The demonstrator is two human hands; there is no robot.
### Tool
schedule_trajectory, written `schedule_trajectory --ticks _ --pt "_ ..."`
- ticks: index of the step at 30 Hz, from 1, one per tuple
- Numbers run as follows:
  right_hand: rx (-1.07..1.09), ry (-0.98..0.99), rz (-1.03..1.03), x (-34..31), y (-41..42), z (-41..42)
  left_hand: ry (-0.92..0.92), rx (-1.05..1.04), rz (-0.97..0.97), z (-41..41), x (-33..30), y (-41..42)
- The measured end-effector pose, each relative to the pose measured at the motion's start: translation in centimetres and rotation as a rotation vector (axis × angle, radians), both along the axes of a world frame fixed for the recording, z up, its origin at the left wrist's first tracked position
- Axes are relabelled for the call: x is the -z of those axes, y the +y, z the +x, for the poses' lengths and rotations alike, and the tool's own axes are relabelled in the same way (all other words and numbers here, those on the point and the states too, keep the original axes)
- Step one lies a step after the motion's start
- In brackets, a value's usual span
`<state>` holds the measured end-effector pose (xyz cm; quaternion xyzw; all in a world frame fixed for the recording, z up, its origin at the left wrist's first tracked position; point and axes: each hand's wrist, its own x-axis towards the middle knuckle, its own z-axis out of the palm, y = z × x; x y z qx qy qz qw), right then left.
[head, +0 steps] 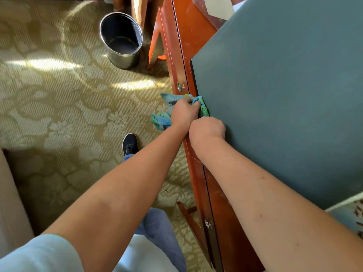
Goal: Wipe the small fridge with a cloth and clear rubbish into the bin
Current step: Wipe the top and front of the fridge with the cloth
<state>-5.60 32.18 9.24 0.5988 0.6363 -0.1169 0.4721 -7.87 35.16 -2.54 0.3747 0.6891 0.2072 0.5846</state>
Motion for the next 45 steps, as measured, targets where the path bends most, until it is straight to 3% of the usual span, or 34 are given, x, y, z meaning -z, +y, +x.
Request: schedule_trajectory --ticks 11,23,31,35,45 --pt "0.116 0.064 0.066 0.4 -10.6 1.7 -0.021 -0.146 0.011 2.5 -0.5 -6.0" --pt "0.181 0.046 0.079 -0.4 -17.3 3.5 -0.013 0.051 0.063 4.3 -0.6 -14.1" --pt "0.205 -0.015 0.012 -1.9 -22.2 4.5 -0.067 0.169 -0.014 5.7 -0.9 -20.4" --pt "0.237 -0.017 0.031 -3.7 -24.4 4.3 -0.177 0.242 -0.038 5.3 -3.1 -22.9" --pt "0.389 0.188 0.315 -12.1 -29.0 4.1 -0.290 0.059 -0.072 -1.7 -13.5 -26.0"
